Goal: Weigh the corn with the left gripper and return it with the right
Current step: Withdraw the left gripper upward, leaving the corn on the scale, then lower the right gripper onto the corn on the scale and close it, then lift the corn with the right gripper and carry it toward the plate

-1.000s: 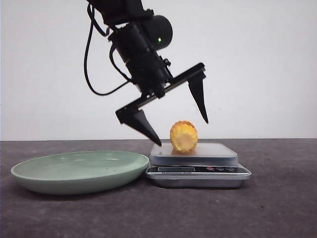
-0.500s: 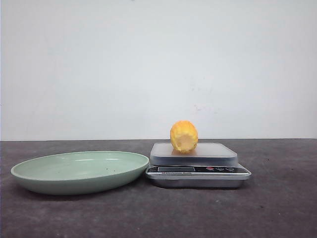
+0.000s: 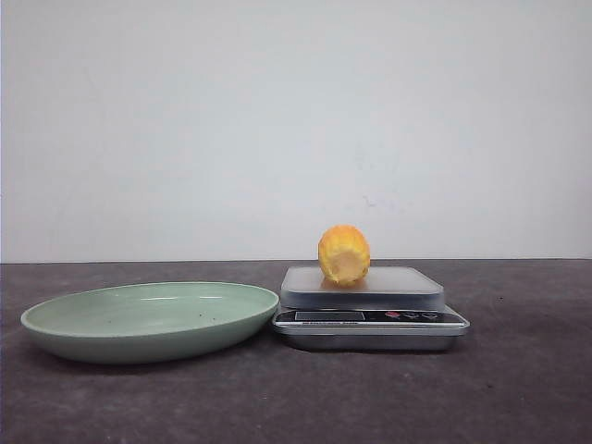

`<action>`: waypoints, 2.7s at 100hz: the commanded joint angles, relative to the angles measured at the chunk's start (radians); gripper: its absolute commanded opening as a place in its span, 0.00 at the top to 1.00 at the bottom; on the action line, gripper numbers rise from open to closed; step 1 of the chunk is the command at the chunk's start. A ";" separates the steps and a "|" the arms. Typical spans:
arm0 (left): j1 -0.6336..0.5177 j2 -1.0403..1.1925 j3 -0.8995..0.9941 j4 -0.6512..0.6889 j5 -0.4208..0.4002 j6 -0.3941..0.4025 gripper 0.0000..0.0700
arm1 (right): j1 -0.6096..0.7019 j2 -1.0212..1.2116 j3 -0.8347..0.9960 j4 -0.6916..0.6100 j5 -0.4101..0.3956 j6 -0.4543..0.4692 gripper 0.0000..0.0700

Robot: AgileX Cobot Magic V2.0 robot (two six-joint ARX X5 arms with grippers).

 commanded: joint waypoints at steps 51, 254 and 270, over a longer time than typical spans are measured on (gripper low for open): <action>-0.008 -0.361 0.024 -0.180 -0.309 0.016 0.11 | 0.099 0.095 0.010 0.202 -0.126 0.029 0.12; -0.008 -0.367 0.020 -0.202 -0.398 0.126 0.11 | 0.423 0.948 0.014 0.530 0.206 0.300 0.81; -0.008 -0.367 0.020 -0.202 -0.397 0.109 0.11 | 0.422 0.948 0.014 0.525 0.189 0.291 0.99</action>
